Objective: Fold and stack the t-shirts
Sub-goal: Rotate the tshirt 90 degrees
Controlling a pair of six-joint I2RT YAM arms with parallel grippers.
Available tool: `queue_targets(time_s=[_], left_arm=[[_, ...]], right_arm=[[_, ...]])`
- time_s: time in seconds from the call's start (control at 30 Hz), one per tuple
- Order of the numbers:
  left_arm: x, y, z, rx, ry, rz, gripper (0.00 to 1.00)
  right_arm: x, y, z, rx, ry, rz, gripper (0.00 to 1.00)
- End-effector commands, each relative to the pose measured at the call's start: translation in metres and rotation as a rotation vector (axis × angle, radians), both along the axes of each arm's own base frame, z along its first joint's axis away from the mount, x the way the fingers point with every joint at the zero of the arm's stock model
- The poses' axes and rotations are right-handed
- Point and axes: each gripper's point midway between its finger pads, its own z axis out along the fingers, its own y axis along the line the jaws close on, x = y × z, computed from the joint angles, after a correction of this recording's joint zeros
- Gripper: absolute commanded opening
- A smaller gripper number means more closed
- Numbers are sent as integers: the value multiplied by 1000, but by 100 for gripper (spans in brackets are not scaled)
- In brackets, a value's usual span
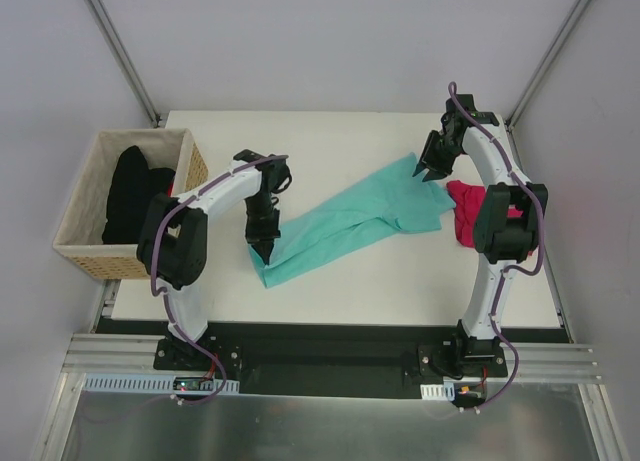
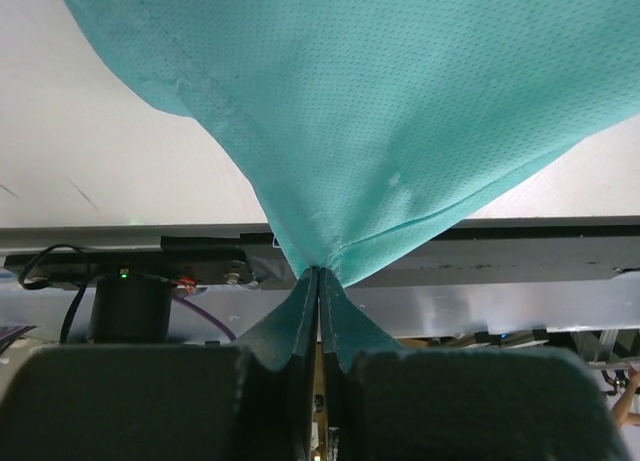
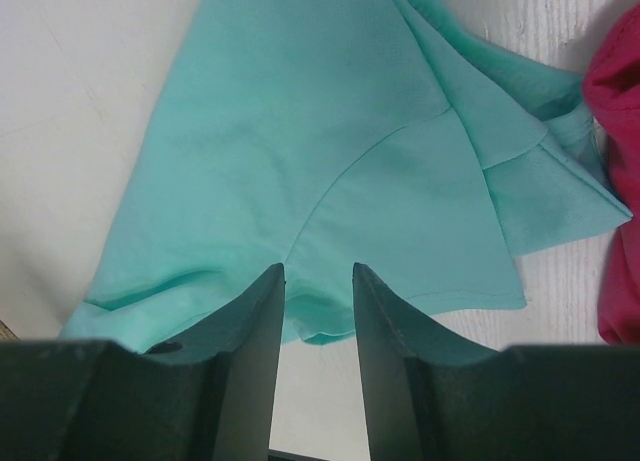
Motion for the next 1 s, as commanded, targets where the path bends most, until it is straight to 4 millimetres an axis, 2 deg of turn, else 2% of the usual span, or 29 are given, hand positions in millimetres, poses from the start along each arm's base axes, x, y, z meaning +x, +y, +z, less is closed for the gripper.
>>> queue_targets(time_s=[0.0, 0.07, 0.17, 0.27, 0.53, 0.73, 0.83, 0.97], left_arm=[[-12, 13, 4, 63, 45, -40, 0], [-12, 13, 3, 68, 51, -45, 0], [-12, 13, 3, 70, 58, -53, 1], [-13, 12, 3, 68, 69, -67, 13], [-14, 11, 1, 79, 84, -88, 19], [2, 2, 5, 67, 37, -72, 18], [18, -3, 11, 64, -19, -67, 15], [49, -16, 32, 14, -161, -53, 11]], right_arm=[[-3, -4, 7, -13, -6, -6, 37], [-9, -3, 0, -12, 21, -7, 37], [-13, -4, 0, -19, 10, -10, 37], [-13, -4, -5, -19, 16, -14, 37], [-1, -3, 4, -15, -10, -15, 37], [6, -2, 6, -11, -16, -12, 37], [5, -3, 3, -18, -6, -13, 37], [1, -6, -7, -29, 15, -21, 37]])
